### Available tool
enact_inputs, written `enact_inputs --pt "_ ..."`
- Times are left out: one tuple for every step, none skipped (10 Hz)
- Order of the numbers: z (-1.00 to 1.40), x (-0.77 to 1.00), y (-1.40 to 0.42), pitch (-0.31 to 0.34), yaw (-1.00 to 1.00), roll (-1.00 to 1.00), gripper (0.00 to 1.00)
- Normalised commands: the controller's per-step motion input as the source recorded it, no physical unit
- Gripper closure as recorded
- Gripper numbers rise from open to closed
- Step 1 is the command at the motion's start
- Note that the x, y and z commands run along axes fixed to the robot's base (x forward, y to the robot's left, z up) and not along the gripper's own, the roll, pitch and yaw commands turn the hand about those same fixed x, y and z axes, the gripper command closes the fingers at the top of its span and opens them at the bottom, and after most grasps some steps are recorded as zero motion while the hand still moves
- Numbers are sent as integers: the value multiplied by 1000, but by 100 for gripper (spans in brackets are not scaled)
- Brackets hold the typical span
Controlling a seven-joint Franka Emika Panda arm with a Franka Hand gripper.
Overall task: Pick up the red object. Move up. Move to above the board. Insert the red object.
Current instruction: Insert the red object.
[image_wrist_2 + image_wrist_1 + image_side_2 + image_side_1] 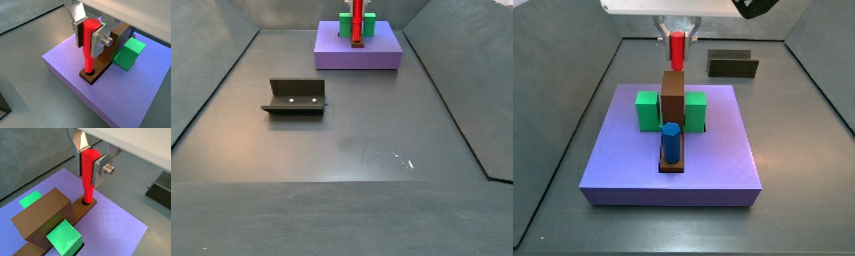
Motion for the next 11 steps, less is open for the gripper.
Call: enact_inputs --pt "-103 0 0 0 0 23 100" --pt "-109 -63 0 0 -11 39 100" --pt "-97 0 0 0 0 17 100" --pt "-143 0 0 0 0 33 100" --pt "-226 0 0 0 0 34 100" --pt "-226 0 0 0 0 34 100" --pt "-211 3 -6 0 0 26 100" --pt "-269 26 0 -3 0 44 100" --pt "-266 123 0 0 0 79 100" --pt "-257 166 0 -4 0 99 100" --pt "-263 206 0 0 0 120 100"
